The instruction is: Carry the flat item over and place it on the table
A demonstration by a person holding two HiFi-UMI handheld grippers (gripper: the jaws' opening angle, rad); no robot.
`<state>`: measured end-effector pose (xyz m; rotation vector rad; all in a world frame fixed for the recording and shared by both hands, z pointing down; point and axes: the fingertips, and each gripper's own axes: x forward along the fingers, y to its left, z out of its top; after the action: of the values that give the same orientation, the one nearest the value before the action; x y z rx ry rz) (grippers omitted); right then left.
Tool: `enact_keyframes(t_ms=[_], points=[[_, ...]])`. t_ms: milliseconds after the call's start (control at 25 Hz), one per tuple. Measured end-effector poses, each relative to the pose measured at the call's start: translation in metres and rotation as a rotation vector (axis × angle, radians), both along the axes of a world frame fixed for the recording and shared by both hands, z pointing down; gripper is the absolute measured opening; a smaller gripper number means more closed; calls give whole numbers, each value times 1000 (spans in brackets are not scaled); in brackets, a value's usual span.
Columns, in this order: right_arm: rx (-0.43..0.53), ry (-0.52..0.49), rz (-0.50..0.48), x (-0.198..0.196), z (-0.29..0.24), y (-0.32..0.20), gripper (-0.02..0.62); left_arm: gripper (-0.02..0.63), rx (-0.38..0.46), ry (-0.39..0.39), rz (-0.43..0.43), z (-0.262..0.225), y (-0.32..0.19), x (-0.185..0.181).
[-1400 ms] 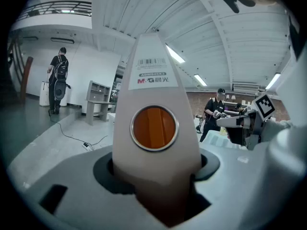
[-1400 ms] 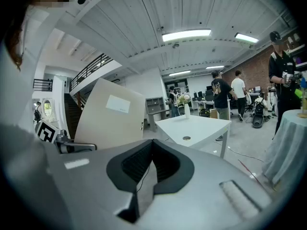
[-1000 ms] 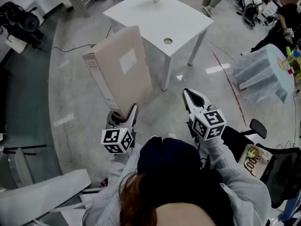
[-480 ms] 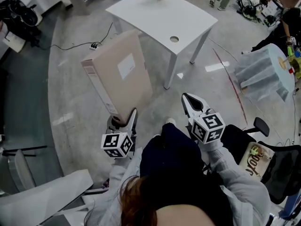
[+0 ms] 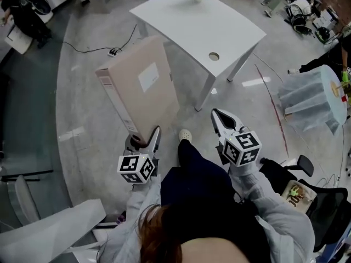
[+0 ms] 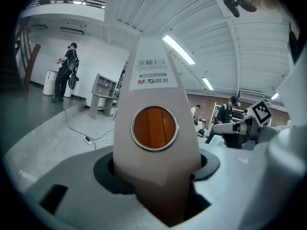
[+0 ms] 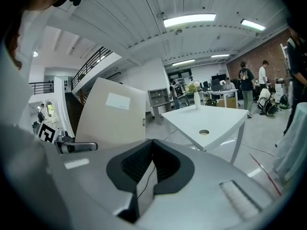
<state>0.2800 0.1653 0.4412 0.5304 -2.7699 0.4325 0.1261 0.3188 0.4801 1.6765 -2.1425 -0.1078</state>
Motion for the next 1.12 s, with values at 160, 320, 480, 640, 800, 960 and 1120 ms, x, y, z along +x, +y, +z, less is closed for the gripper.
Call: enact_keyframes(t_ms=[160,320,480,640,800,960,1120], points=[[-7,-13,-17,-45,-6,-51,12,281,-11,-31,-7,-9,-49,-45],[10,-19,-25,-91,-17,-111,12,281,8,-41,-19,-22,-105,-93],[23,-36,-23,-126,-32,-173,12,281,16,-63,-23,-38,-165,-131],[24,-45,-23,-148,-24,-198,12,281,29,-67,-26,-30,-188,-152],[12,-37,-36,-165,-9,-204,12,281,28,-56,-41,-17,-193,-162],[-27,-23,-57,-178,8,-205,12,281,6,-26,-62,-4,-192,-166],[-63,-8,-81,-187,21,-211,12,281,-23,-1,-73,7,-200,-166]])
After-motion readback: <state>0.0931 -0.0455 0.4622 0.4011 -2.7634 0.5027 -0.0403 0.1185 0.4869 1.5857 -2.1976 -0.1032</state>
